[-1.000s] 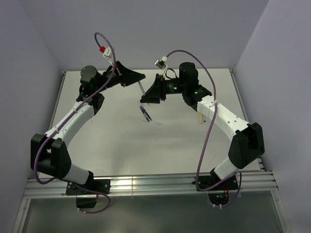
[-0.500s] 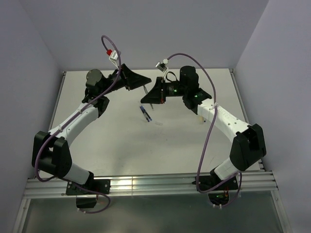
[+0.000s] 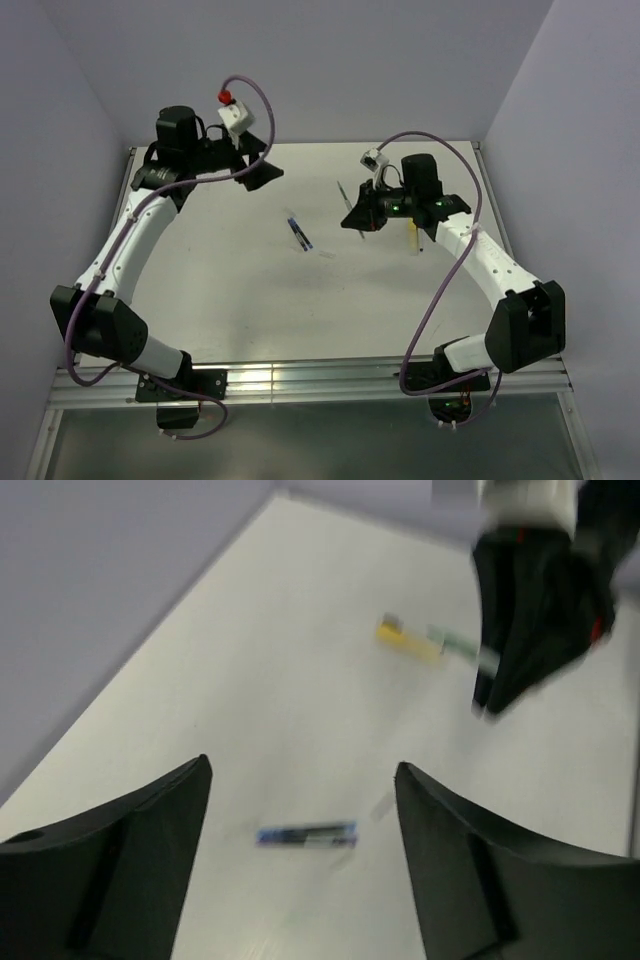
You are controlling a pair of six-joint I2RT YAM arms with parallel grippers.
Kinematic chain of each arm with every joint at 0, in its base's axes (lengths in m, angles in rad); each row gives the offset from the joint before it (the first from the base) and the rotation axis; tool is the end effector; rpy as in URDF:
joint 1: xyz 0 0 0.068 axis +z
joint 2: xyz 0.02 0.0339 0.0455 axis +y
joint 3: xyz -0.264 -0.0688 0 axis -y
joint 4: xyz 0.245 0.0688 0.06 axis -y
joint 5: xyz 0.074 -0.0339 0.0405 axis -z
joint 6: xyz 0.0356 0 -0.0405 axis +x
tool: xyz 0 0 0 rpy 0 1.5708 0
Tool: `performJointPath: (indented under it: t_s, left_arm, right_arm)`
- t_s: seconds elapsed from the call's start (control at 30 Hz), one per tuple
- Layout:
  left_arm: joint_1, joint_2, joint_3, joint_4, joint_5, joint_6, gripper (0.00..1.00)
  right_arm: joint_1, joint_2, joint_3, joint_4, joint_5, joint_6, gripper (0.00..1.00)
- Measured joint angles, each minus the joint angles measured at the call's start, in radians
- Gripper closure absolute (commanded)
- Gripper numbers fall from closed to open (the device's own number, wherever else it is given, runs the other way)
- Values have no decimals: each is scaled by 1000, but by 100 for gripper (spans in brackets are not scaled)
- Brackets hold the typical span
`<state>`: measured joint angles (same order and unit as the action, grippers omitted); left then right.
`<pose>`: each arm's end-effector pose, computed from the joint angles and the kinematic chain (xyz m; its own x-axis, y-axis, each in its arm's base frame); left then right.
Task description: Insert the pens into the pen caps
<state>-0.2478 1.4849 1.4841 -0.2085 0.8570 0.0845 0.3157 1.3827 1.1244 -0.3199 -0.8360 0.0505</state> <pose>0.3207 -0.1089 0.4161 -0.1267 0.0890 -0.9879 0.8913 0.4474 -0.0739 0.2815 0.1197 0.3148 -0.5592 -0.1470 -0.8159 -0.7716 0.4524 0.4473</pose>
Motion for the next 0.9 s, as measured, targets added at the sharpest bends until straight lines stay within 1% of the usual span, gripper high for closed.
performJointPath:
  t_s: [0.03,0.07,0.1,0.13,0.17,0.2,0.3,0.37,0.47,0.67,0.77,0.9]
  left_arm:
    - [-11,13,22,-101,-5,133,31]
    - [-25,30,46,-192,-15,263,34]
    - [-38,53,64,-255,-24,359,38]
    - [-58,88,83,-329,-47,481,47]
    - [-79,116,85,-378,-71,575,51]
    - [-100,148,85,-435,-101,669,56]
    - [-170,244,57,-563,-190,909,66]
    - [-203,302,57,-628,-227,1012,68]
    - [-230,391,73,-684,-253,1120,67]
    - [-227,473,83,-692,-274,1256,71]
    - [-234,521,122,-713,-277,1292,71]
    - [-240,578,156,-714,-280,1312,66]
  right_arm:
    - [-19,-4,-1,-49,13,-39,100]
    - [-35,-5,-1,-89,25,-73,100]
    - [-48,-5,-1,-130,39,-105,100]
    - [-62,-4,-2,-171,57,-134,100]
    - [-72,-4,-3,-204,78,-161,100]
    - [-77,-4,-4,-238,99,-188,100]
    - [-78,-4,-14,-291,143,-238,100]
    - [-78,-4,-31,-316,166,-261,100]
    - [-78,-2,-38,-347,192,-278,100]
    - [-78,5,-38,-355,225,-285,100]
    - [-78,16,-38,-355,241,-284,100]
    - [-78,23,-38,-356,249,-284,100]
